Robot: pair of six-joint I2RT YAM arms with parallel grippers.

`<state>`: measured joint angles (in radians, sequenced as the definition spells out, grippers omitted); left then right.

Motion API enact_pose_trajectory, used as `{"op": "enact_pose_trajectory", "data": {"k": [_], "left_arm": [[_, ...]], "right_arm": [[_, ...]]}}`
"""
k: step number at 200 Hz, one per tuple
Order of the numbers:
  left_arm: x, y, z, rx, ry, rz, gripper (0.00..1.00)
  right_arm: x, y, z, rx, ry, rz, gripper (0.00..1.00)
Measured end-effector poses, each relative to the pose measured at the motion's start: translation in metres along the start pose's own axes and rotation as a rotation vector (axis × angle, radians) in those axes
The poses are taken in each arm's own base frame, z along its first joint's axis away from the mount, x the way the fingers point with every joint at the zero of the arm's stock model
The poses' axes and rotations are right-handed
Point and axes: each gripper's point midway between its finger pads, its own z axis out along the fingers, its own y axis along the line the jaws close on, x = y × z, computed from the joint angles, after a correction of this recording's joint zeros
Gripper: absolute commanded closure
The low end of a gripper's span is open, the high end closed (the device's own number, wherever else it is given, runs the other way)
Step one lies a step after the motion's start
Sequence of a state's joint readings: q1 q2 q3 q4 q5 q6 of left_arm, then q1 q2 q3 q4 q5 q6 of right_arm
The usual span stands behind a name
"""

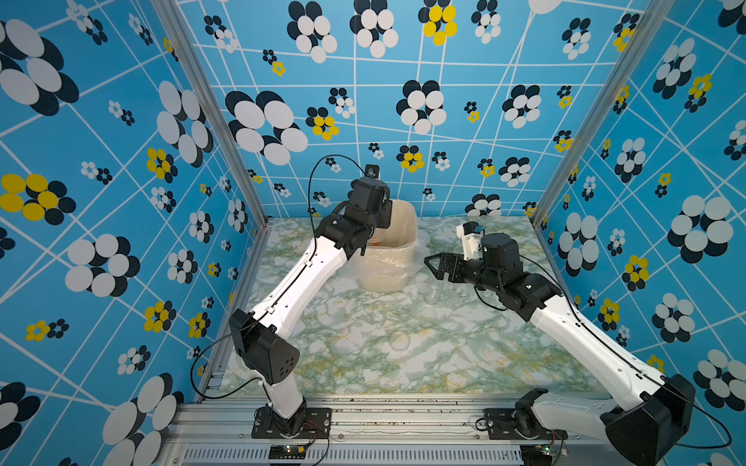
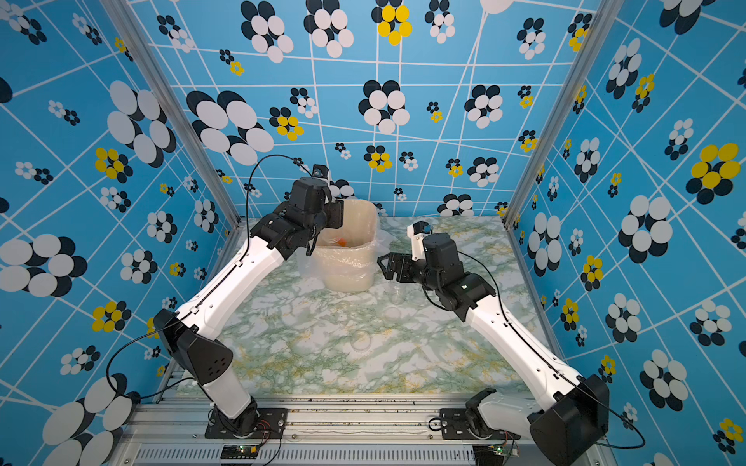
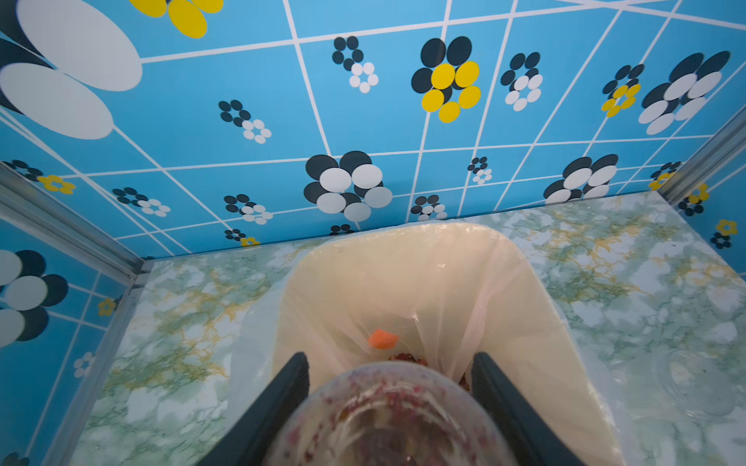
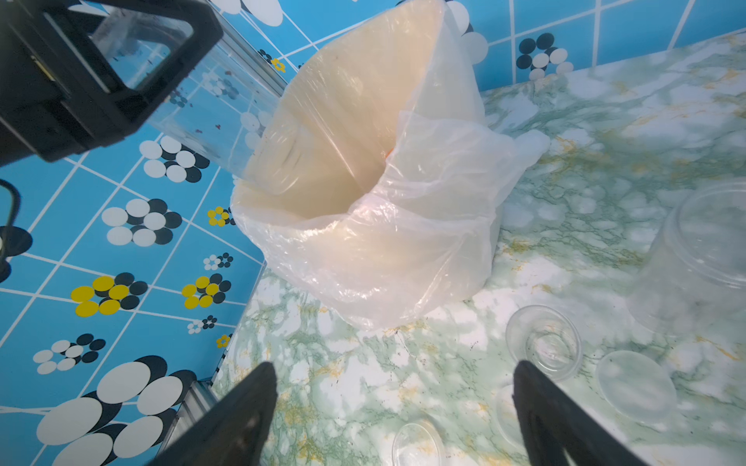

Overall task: Empty the moldy dried flower tea in the jars
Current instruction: Pour the moldy dried flower tea into the trash bin.

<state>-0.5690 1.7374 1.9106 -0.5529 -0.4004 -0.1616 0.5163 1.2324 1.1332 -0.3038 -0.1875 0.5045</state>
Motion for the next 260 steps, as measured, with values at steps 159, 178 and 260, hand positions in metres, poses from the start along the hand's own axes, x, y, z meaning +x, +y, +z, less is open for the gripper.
{"op": "enact_pose_trajectory", "data": {"k": [159, 178, 260], "left_arm": [[-0.001, -0.015, 0.001, 0.051, -0.004, 0.020, 1.00], [0.002, -0.005, 0.005, 0.021, -0.003, 0.025, 1.00], [0.016, -0.016, 0.008, 0.148, 0.044, -0.096, 1.00]], "right_arm": [[0.001, 0.000, 0.003, -0.013, -0.007, 0.013, 0.05], [0.002, 0.000, 0.005, -0.018, -0.008, 0.021, 0.05], [-0.003, 0.005, 0.005, -0.049, -0.022, 0.050, 0.05]]}}
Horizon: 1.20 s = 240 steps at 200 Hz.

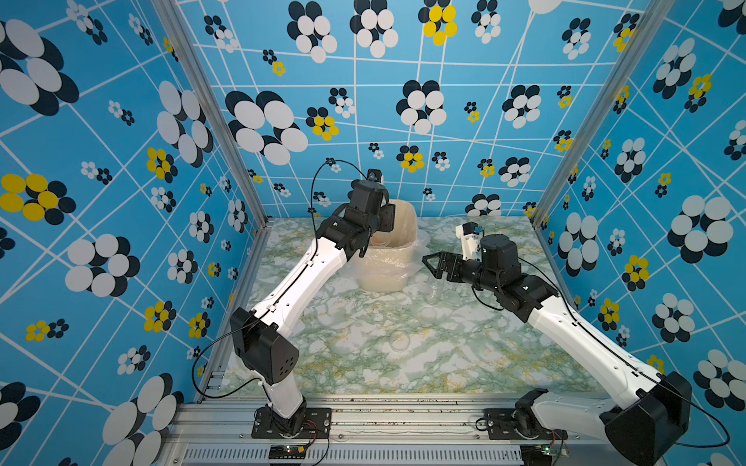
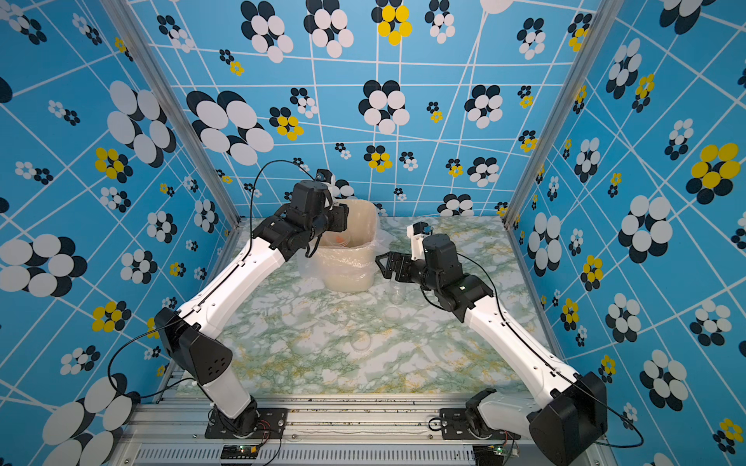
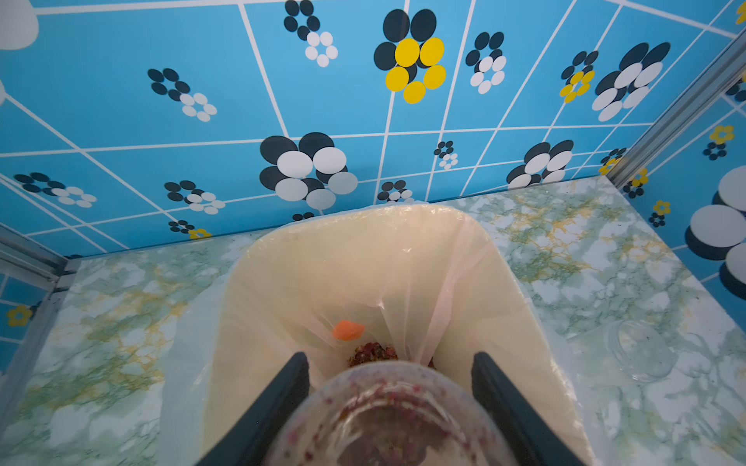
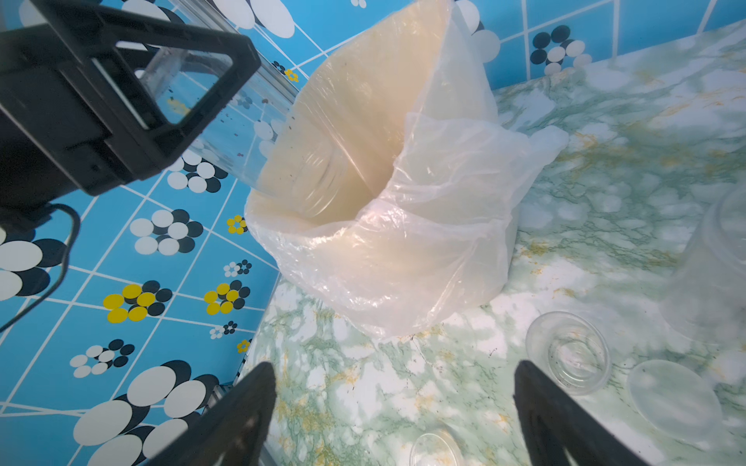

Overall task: Empty the moldy dried flower tea in the jars
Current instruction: Pour the moldy dried flower tea into the trash bin.

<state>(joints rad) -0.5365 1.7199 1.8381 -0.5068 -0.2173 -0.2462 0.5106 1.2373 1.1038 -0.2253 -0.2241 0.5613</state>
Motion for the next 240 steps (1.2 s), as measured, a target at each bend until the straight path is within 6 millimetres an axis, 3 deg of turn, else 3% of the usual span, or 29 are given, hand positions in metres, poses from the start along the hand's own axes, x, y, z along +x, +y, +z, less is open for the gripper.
{"op": "enact_pose_trajectory", "data": {"k": [47, 72, 107, 156, 240], "left_arm": [[-0.002, 0.046, -0.011, 0.020, -0.045, -0.264, 1.00], [-0.012, 0.057, -0.021, 0.081, -0.094, -0.417, 1.00], [-0.015, 0.061, -0.027, 0.193, -0.119, -0.636, 1.00], [-0.012, 0.057, -0.021, 0.346, -0.084, -0.885, 1.00], [-0.018, 0.035, -0.037, 0.552, -0.050, -1.111, 1.00]], "right_arm": [[0.000, 0.003, 0.000, -0.017, 0.004, 0.014, 0.05], [0.000, 0.006, 0.002, -0.046, -0.003, 0.038, 0.05], [-0.002, 0.018, 0.005, -0.129, -0.014, 0.110, 0.05], [-0.026, 0.048, 0.012, -0.304, -0.067, 0.241, 0.05], [-0.044, 0.064, 0.033, -0.441, -0.073, 0.408, 0.05]]}}
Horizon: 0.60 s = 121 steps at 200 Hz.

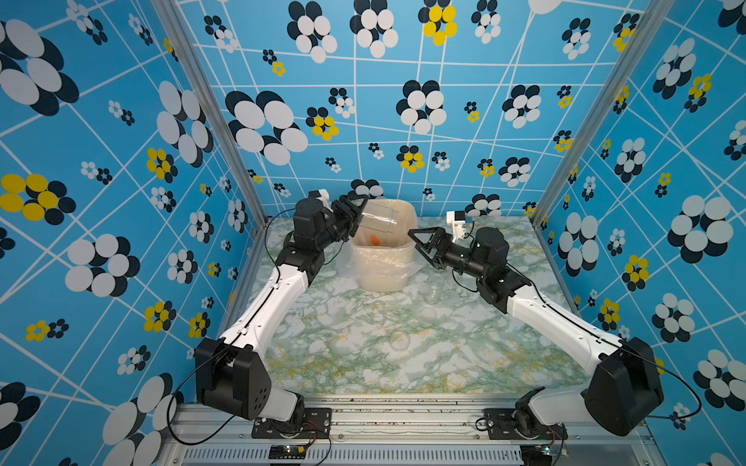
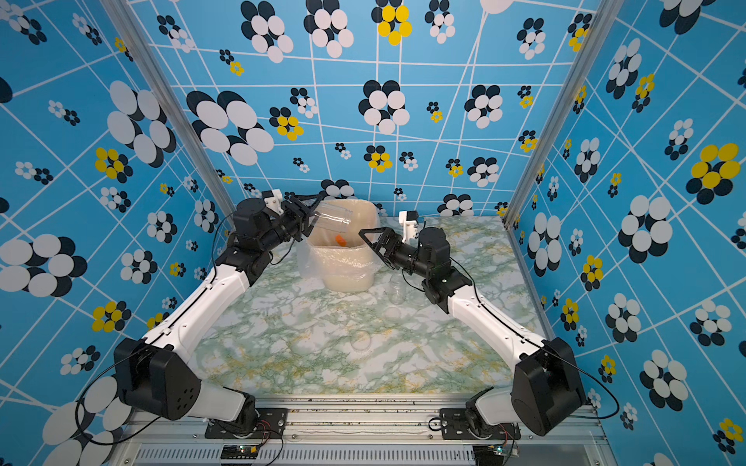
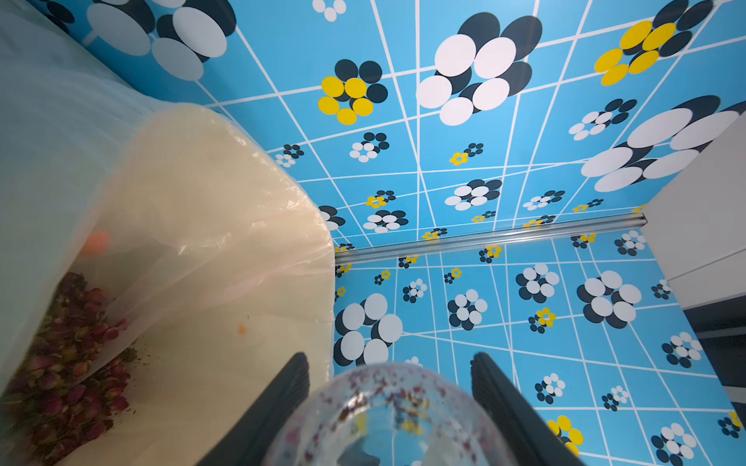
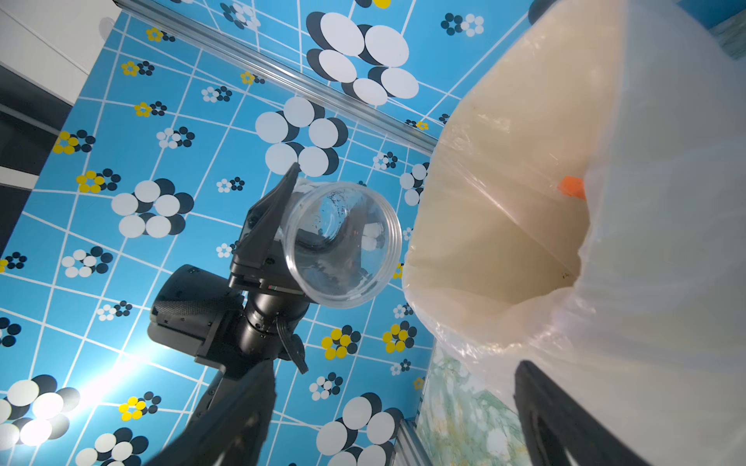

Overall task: Empty the moldy dried flower tea in the jars
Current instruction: Pour the moldy dried flower tea into the trash bin, then place the jar at the center of the board.

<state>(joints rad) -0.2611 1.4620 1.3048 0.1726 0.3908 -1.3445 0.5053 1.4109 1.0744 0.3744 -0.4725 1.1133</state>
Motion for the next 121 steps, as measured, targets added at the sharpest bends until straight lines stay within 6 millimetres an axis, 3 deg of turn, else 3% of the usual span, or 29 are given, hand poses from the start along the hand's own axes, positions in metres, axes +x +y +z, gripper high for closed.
{"op": "enact_pose_trajectory", "data": {"k": [121], "left_arm": [[0.005, 0.002, 0.001, 0.021, 0.026, -0.071, 1.00]], "right_arm": [[-0.016, 0.030, 0.028, -0.095, 0.002, 0.025, 0.05]]}}
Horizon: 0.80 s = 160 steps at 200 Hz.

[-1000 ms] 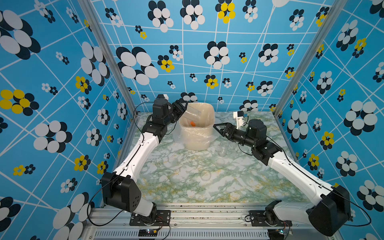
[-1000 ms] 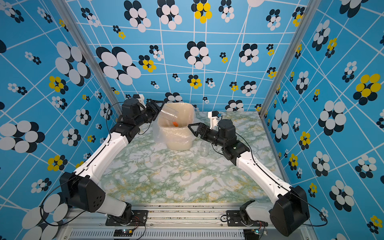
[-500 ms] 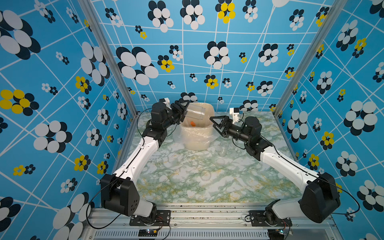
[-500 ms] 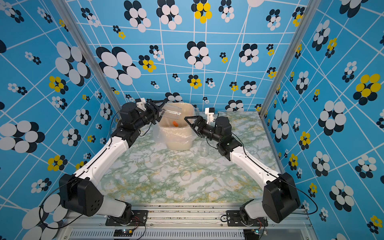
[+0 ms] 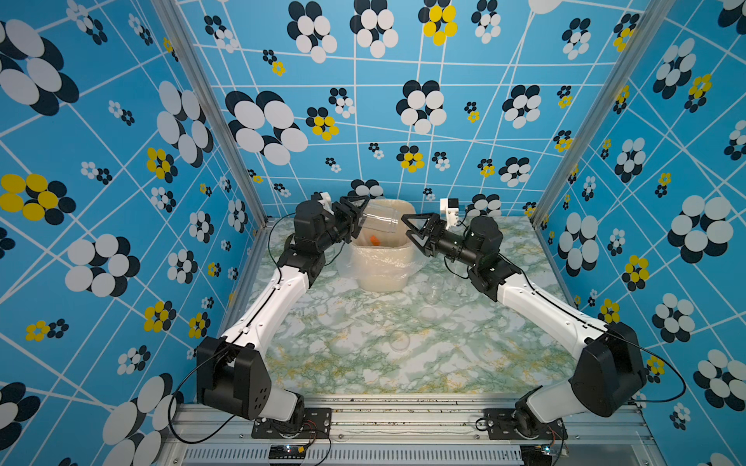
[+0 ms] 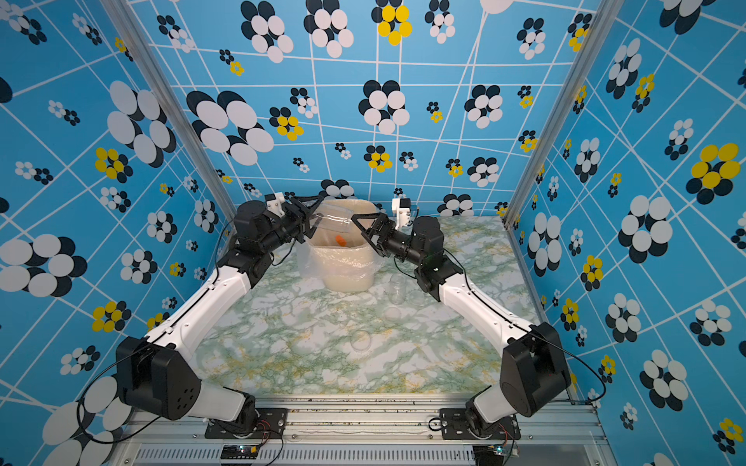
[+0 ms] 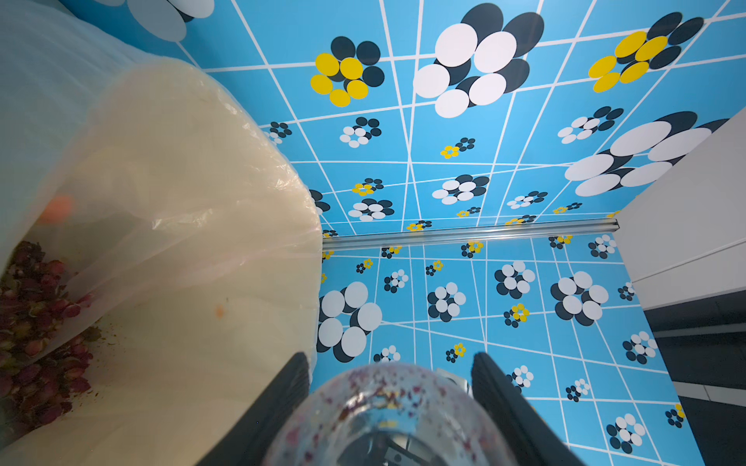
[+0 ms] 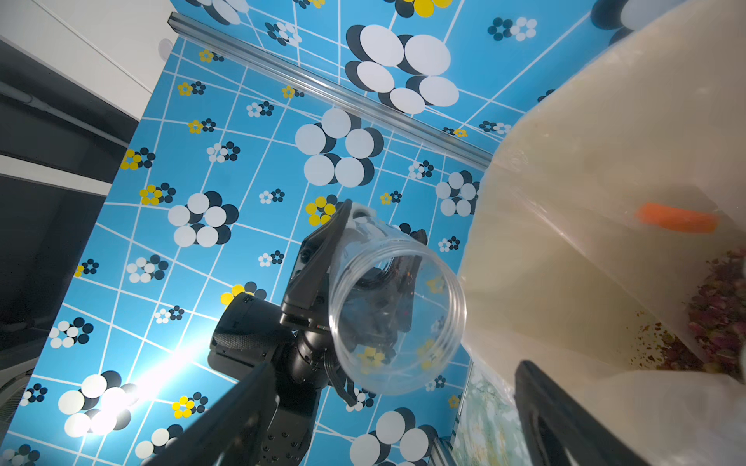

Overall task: Empty the moldy dried flower tea in the jars
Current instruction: Place the jar at the center of the board.

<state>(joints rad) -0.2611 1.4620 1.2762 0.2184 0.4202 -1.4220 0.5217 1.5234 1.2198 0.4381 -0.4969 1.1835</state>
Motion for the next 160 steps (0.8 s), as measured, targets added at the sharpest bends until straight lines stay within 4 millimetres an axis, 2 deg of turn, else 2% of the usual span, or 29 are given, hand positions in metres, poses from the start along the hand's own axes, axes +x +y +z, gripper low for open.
{"op": "enact_pose_trajectory", "data": {"k": [80, 160], "left_arm": [[0.000, -0.001, 0.000, 0.003, 0.002, 0.000, 1.00], [0.002, -0.008, -0.003, 0.020, 0.006, 0.008, 1.00]], "right_arm": [[0.001, 0.010, 0.022, -0.022, 0.024, -0.002, 0.06], [0.002, 0.013, 0.033, -0.025, 0.039, 0.004, 0.11]]}}
